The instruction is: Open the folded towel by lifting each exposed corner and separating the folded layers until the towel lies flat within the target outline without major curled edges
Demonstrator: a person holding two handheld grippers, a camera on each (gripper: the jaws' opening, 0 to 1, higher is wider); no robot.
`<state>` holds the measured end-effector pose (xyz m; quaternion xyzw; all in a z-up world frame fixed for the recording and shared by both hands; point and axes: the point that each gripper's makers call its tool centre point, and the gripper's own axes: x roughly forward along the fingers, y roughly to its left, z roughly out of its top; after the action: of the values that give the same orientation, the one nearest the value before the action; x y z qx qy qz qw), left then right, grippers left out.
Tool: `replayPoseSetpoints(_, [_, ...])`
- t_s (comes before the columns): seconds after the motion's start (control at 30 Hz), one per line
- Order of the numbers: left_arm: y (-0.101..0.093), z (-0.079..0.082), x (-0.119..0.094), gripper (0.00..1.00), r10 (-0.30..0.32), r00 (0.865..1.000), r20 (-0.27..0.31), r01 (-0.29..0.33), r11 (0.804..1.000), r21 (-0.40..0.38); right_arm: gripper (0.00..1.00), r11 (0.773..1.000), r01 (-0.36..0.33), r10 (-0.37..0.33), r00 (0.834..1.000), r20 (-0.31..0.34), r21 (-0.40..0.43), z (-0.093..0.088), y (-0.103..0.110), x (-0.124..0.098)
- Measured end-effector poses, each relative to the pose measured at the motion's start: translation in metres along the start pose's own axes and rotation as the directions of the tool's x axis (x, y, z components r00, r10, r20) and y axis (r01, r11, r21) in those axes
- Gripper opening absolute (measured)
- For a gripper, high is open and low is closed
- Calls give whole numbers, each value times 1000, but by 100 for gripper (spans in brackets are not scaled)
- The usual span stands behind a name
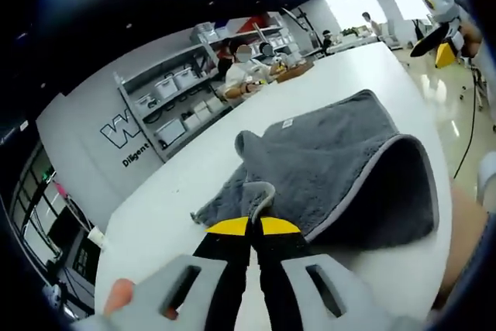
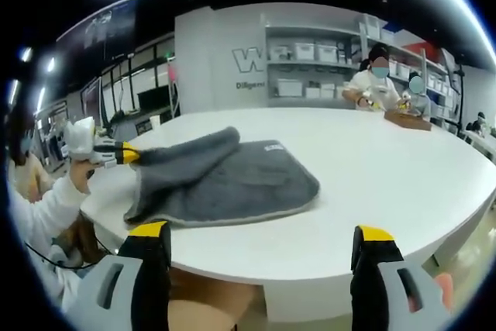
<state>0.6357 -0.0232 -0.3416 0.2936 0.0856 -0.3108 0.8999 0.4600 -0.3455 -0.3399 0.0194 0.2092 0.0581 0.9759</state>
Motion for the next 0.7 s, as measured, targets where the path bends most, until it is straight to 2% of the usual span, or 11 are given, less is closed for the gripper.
replayPoseSetpoints(0.37, [34, -15, -22, 3, 87, 996, -20, -87, 996, -28, 96, 1000, 1, -1, 1000, -1, 2, -1, 0, 0])
replayPoseSetpoints(0.7, [64, -15, -44, 3, 165, 986, -14, -166, 985, -57, 96, 1000, -1, 1, 1000, -6, -3, -2, 3, 0])
